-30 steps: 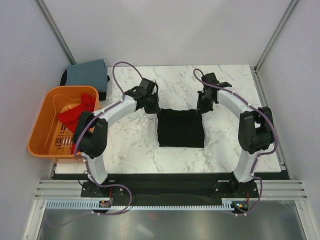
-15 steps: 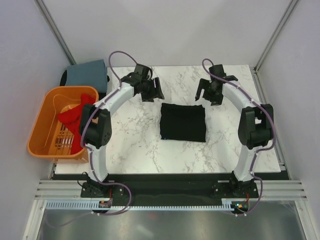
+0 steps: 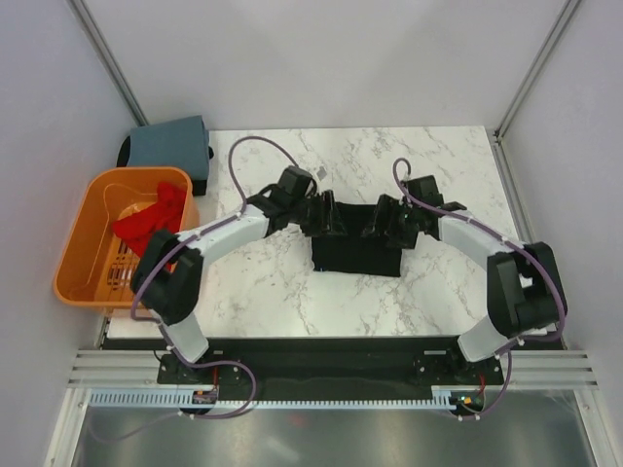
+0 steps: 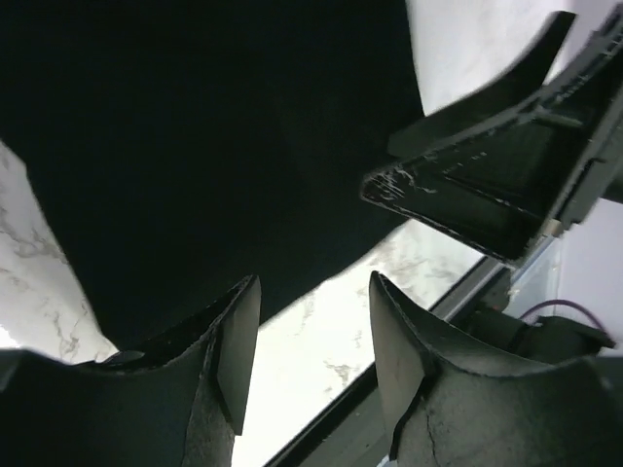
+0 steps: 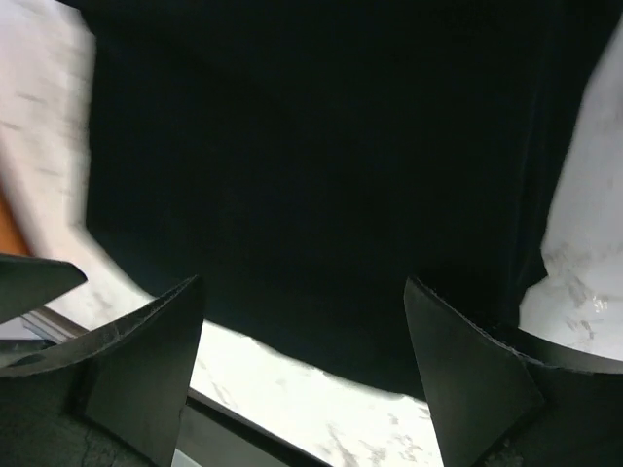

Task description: Fold and stack the t-shirts

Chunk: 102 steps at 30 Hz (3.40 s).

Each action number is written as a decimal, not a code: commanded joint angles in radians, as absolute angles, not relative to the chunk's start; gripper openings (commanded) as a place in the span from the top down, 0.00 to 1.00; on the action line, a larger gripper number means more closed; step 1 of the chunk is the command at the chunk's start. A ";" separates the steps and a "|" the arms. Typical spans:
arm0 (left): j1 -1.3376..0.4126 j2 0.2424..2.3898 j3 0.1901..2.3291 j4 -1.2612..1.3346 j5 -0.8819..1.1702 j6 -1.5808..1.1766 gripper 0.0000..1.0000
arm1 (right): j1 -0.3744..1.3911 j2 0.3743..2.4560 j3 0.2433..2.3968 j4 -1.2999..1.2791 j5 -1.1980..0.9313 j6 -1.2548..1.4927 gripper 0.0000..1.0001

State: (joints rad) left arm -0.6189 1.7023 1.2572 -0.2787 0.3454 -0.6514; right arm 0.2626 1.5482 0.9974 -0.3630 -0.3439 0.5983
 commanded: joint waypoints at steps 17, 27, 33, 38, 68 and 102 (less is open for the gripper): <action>-0.701 1.656 1.040 -0.253 0.233 -0.672 0.47 | 0.284 1.301 0.754 -0.521 -0.166 0.569 0.10; -0.767 1.439 1.054 -0.365 0.077 -0.681 0.39 | 0.301 1.460 1.101 -0.542 -0.195 0.514 0.09; -0.769 1.362 0.855 -0.253 0.115 -0.739 0.39 | 0.256 1.748 1.267 -0.523 -0.202 0.404 0.08; -0.781 1.344 0.772 -0.212 0.120 -0.765 0.40 | 0.146 1.951 1.403 -0.520 -0.247 0.382 0.08; -0.744 1.083 0.565 -0.087 -0.150 -0.821 0.31 | 0.515 1.784 1.023 -0.327 -0.212 0.609 0.04; -0.856 1.753 0.480 0.701 -0.032 -1.181 0.21 | 0.594 1.157 0.842 -0.653 -0.112 0.650 0.02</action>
